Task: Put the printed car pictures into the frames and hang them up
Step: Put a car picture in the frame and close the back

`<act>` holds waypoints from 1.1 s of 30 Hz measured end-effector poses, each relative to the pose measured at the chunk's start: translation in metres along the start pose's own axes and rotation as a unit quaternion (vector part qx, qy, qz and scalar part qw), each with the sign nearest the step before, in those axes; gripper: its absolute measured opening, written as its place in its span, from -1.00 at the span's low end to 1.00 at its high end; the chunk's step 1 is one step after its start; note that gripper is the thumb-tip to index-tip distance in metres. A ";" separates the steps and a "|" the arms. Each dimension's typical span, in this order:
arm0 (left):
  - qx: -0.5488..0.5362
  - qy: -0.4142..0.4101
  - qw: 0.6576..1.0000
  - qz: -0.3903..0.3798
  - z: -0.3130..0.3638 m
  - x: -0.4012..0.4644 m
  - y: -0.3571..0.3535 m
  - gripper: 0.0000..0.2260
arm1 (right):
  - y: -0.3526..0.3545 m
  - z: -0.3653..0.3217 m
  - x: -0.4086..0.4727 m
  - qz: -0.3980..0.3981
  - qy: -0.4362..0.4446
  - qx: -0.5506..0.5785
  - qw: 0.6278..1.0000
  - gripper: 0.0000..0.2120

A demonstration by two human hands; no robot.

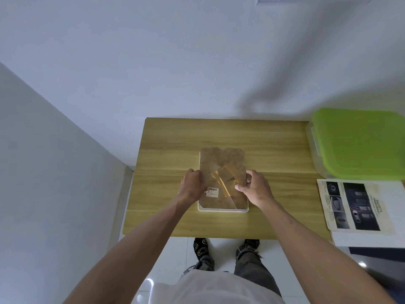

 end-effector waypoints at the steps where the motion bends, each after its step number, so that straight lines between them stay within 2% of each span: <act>1: 0.000 0.002 1.000 -0.001 0.000 0.000 0.000 -0.77 | -0.001 -0.001 -0.001 0.000 -0.001 -0.005 1.000 -0.37; 5: -0.007 0.011 1.000 -0.002 -0.006 -0.003 -0.001 -0.81 | -0.004 -0.001 -0.007 0.004 0.000 -0.015 1.000 -0.42; 11: 0.005 0.007 1.000 -0.010 -0.007 -0.011 -0.003 -0.75 | -0.002 0.003 -0.007 -0.007 -0.001 -0.034 0.999 -0.43; 20: 0.045 -0.009 0.999 -0.029 -0.001 -0.015 -0.003 -0.66 | 0.003 -0.001 -0.007 -0.032 -0.018 -0.029 0.999 -0.35; 26: 0.082 -0.019 0.995 -0.050 0.001 -0.011 -0.002 -0.58 | 0.008 -0.010 -0.002 -0.077 0.012 -0.098 0.992 -0.21; 29: 0.119 -0.034 0.991 -0.054 0.006 -0.005 0.000 -0.43 | 0.010 -0.018 0.001 -0.096 0.026 -0.166 0.981 -0.14; 33: 0.275 -0.118 0.952 -0.061 0.015 0.011 -0.001 0.11 | 0.017 -0.038 0.005 -0.088 0.099 -0.318 0.939 0.17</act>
Point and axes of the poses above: each hand's wrist, its own x-axis towards the middle knuckle, its own y-axis out of the back of the hand, z = x × y, the point moved 3 cm from there along x, towards the middle knuckle, and after that the axes turned 4 degrees about -x, right-handed, at the moved point
